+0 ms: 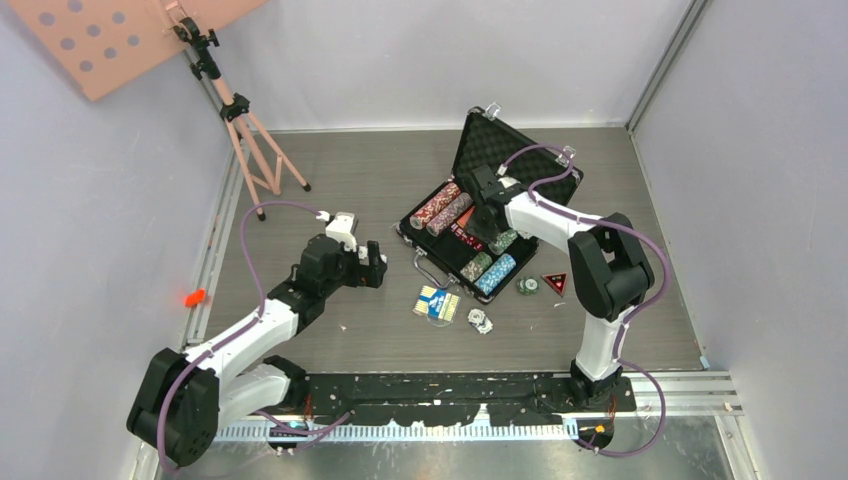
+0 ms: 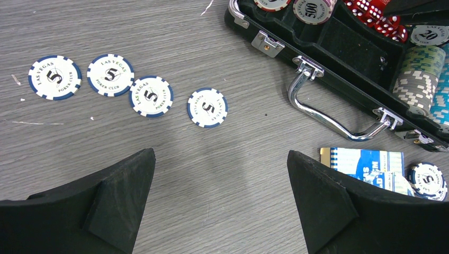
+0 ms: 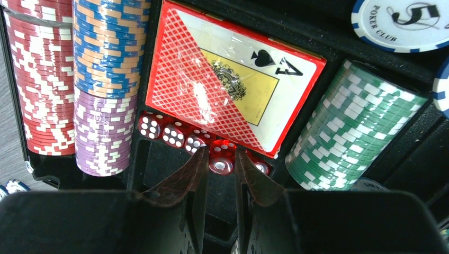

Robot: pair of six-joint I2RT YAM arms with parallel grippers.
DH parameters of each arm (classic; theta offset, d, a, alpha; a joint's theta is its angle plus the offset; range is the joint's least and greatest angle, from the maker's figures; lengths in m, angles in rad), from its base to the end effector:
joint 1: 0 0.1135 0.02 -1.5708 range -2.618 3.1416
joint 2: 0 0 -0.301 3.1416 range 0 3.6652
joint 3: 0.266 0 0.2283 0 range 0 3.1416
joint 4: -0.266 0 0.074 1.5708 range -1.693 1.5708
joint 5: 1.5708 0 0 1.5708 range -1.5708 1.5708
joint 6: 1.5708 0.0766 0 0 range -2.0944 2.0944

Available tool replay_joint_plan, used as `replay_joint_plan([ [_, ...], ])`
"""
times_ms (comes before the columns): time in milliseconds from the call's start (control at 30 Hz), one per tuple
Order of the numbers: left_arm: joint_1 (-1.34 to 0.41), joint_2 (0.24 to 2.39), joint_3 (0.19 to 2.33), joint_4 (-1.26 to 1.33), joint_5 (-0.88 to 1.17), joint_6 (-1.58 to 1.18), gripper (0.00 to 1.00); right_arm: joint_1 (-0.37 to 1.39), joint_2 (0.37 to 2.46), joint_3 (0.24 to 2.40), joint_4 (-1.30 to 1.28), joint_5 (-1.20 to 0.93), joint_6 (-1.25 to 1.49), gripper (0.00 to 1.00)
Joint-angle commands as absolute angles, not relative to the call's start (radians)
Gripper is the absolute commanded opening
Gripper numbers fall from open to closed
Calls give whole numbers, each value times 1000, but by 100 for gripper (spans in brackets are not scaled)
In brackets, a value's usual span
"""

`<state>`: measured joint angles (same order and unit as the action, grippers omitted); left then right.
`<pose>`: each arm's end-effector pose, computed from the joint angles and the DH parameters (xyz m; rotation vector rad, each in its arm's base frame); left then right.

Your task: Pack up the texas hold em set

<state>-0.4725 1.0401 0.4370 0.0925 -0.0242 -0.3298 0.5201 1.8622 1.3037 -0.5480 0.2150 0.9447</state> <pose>0.1918 -0.0960 0.2240 0.1358 2.1102 -0.4603 0.3481 0.1805 0.2029 0.6241 2.5745 0.2061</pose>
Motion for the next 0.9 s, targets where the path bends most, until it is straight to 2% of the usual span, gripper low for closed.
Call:
replay_joint_plan([
  [0, -477, 1020, 460, 104, -21, -316, 100, 515, 1876, 1332, -541, 224, 951, 24],
  [300, -477, 1021, 459, 104, -22, -316, 100, 514, 1861, 1334, -546, 225, 948, 34],
  [400, -477, 1021, 460, 104, -21, -316, 100, 513, 1849, 1338, -552, 234, 944, 41],
  [533, -476, 1019, 460, 103, -23, -316, 100, 512, 1836, 1350, -566, 245, 931, 44],
  [667, -477, 1019, 460, 103, -23, -316, 100, 512, 1818, 1358, -569, 251, 907, 41],
  [867, -477, 1020, 460, 104, -20, -315, 100, 512, 1803, 1371, -561, 239, 824, 27],
])
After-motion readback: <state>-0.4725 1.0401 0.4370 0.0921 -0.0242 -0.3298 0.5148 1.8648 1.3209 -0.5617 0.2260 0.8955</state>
